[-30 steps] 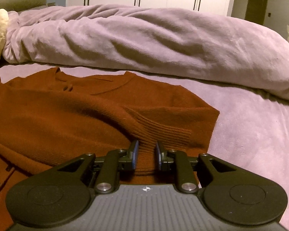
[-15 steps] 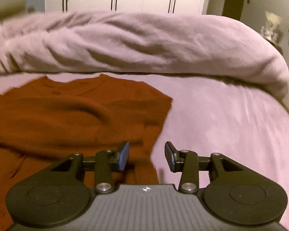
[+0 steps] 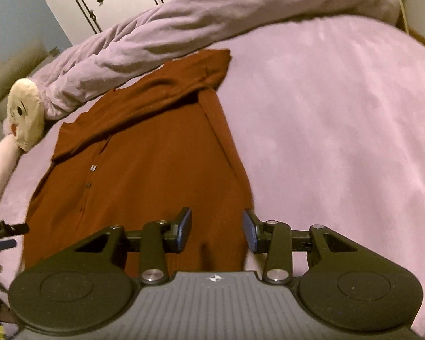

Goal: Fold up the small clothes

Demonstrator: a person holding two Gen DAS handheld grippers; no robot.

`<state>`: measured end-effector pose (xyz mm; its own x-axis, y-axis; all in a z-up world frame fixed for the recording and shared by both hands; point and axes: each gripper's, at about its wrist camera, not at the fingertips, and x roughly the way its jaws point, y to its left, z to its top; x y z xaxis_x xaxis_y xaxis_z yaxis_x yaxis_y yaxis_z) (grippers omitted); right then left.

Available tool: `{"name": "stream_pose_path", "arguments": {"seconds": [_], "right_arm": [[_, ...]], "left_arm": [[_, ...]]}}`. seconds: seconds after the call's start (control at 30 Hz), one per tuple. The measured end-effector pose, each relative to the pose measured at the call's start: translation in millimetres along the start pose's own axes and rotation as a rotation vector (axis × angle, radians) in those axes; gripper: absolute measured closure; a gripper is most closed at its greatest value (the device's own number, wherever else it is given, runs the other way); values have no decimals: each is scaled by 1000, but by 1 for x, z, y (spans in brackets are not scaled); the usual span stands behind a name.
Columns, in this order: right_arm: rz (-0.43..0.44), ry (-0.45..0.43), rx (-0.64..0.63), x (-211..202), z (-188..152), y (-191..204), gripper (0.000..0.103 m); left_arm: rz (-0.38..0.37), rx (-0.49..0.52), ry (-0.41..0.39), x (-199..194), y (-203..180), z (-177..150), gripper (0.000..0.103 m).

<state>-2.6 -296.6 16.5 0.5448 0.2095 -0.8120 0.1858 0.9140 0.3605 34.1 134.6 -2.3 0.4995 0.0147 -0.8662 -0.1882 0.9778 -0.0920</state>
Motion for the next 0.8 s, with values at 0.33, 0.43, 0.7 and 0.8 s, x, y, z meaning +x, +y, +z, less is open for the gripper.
{"name": "stream_pose_path", "arguments": {"seconds": [0.33,0.43,0.7,0.8], "right_arm": [[24,89,100,-6,-31,-27,64],[44,101,119,-3,-35,-30,64],[84,146,112,9,-31,-27,82],[87,160,125,13,-30,-27,85]], "left_arm": [[-18,-54,65,5,17,-16,2],[-38,-99,107,16,20,-17,27],[-72,-33,132,15,19,-20,44],[-91,-7,150,13,19,-22,39]]}}
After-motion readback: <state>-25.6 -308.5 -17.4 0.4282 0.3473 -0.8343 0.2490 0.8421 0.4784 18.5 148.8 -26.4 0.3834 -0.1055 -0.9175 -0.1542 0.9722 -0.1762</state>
